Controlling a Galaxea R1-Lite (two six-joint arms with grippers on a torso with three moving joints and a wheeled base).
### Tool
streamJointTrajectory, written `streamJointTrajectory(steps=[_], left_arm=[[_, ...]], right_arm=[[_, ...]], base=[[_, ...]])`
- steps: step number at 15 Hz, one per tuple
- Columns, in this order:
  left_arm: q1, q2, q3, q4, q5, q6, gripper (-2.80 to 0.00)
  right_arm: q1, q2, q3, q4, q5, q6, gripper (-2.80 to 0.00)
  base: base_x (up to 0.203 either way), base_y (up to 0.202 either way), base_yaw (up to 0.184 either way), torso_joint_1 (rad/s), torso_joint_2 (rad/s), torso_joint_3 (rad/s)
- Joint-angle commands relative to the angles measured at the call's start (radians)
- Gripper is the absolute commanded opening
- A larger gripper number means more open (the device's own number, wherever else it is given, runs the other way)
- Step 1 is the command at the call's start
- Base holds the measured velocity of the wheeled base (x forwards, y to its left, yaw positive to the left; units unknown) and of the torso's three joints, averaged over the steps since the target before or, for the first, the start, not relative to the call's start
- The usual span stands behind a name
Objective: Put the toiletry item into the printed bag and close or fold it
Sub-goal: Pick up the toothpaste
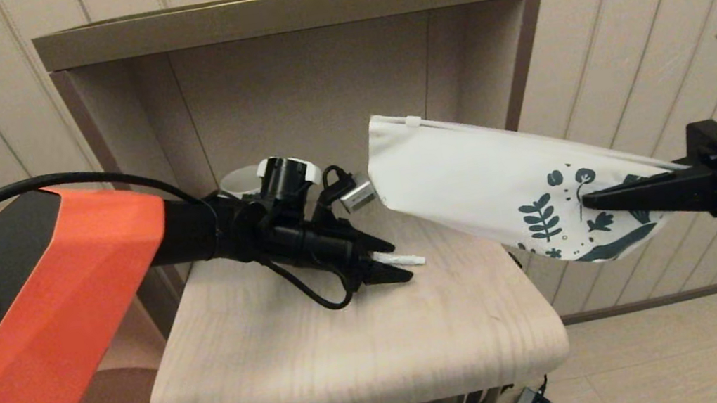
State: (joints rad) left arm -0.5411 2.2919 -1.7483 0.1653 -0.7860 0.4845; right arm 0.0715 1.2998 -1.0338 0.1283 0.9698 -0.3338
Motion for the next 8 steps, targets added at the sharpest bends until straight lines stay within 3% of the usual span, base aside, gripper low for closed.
streamJointTrajectory(steps=[1,8], left_arm=[[0.000,0.000,0.004,0.008,-0.004,0.002,-2.80],[0.000,0.003,0.015,0.010,-0.003,0.003,-2.80]], right_arm=[[0.000,-0.001,0.001,0.001,0.009,-0.002,-2.80],[-0.006,-0.005,0.001,-0.001,0.024,-0.004,-2.80]], base=[[0.000,0.000,0.000,0.000,0.00,0.000],[0.000,0.000,0.000,0.000,0.00,0.000]])
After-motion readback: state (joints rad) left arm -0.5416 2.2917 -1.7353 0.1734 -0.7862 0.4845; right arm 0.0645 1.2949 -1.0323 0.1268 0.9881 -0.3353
